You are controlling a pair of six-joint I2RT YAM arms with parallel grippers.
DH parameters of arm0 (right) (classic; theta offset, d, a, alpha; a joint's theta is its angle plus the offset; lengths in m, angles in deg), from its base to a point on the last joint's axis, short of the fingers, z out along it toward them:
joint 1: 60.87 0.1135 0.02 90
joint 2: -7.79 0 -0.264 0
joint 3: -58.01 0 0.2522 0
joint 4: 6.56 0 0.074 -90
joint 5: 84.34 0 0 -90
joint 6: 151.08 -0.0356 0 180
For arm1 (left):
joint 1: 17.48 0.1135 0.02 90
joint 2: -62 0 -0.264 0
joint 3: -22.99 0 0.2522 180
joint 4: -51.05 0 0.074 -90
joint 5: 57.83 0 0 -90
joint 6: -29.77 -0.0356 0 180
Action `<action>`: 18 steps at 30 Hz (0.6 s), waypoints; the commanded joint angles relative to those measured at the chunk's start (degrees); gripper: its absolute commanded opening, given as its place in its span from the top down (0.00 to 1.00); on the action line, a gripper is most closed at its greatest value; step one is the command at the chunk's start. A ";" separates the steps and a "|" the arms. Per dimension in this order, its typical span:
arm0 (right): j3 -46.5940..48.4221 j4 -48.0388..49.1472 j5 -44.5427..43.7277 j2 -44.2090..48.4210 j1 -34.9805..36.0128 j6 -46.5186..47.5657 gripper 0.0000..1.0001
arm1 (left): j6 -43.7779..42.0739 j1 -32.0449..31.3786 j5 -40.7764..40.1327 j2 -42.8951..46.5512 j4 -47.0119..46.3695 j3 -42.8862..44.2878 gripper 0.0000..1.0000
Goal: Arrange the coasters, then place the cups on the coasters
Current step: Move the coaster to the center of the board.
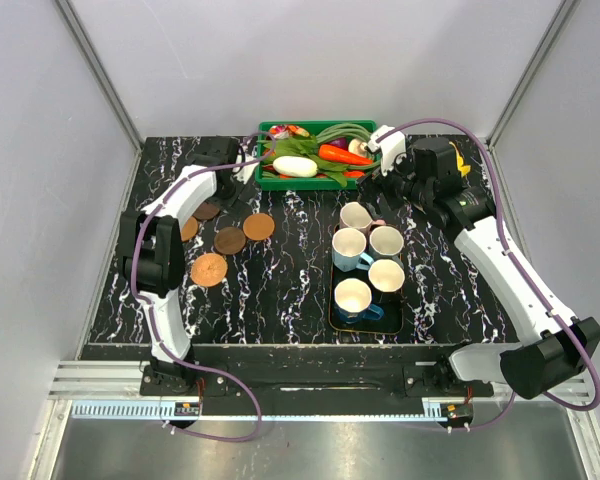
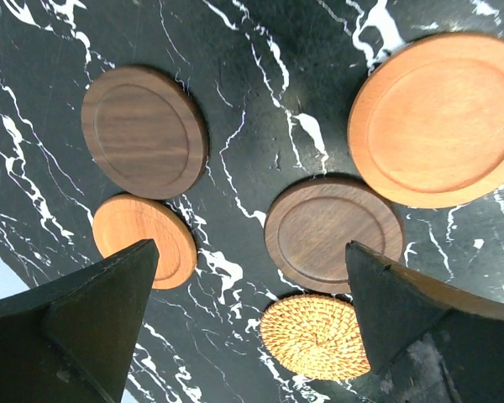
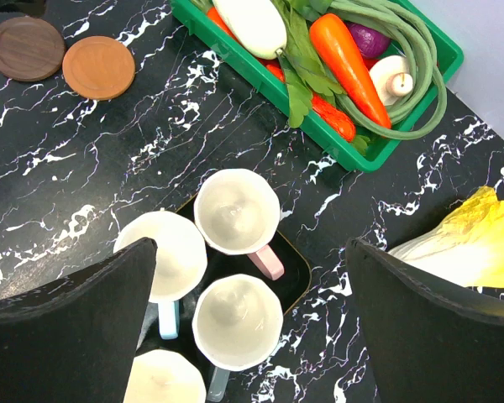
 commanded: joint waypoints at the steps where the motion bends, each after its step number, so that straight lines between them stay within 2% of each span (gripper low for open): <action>1: -0.21 2.59 -0.24 1.05 -0.13 0.65 0.00 | -2.35 -0.32 -4.50 -0.80 -2.51 -1.25 0.01; 10: -0.65 2.68 -0.24 1.31 -0.13 0.82 0.00 | -2.97 -0.32 -10.74 -4.84 -6.12 -1.87 0.01; 18: -1.00 2.94 -0.33 1.04 -0.13 1.09 0.00 | -3.85 -0.32 -12.42 -7.39 -7.00 -1.61 0.01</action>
